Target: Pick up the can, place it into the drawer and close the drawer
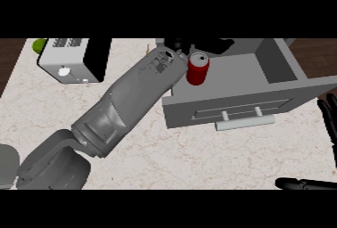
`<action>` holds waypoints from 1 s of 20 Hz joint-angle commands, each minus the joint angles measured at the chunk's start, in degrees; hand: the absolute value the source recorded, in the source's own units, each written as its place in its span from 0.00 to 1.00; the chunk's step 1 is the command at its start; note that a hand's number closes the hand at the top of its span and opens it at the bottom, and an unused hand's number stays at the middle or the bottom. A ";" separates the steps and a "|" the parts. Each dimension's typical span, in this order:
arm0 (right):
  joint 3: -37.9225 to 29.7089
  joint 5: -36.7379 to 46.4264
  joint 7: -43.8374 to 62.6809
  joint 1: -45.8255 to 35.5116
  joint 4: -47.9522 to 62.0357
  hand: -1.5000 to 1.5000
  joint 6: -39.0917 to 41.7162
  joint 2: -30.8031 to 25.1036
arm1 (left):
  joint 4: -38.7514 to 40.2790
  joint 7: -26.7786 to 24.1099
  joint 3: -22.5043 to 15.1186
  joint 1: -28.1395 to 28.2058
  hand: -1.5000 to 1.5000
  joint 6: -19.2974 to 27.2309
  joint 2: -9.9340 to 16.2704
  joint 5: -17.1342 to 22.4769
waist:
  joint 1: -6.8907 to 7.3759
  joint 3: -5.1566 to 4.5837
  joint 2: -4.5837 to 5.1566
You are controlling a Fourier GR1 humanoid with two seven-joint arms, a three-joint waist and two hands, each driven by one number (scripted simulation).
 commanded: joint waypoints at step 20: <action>4.79 19.31 -7.25 -2.27 -5.46 0.00 0.57 -6.98 | -2.61 -6.92 1.85 1.57 0.00 3.83 -0.01 9.90 | 2.20 -0.12 -0.20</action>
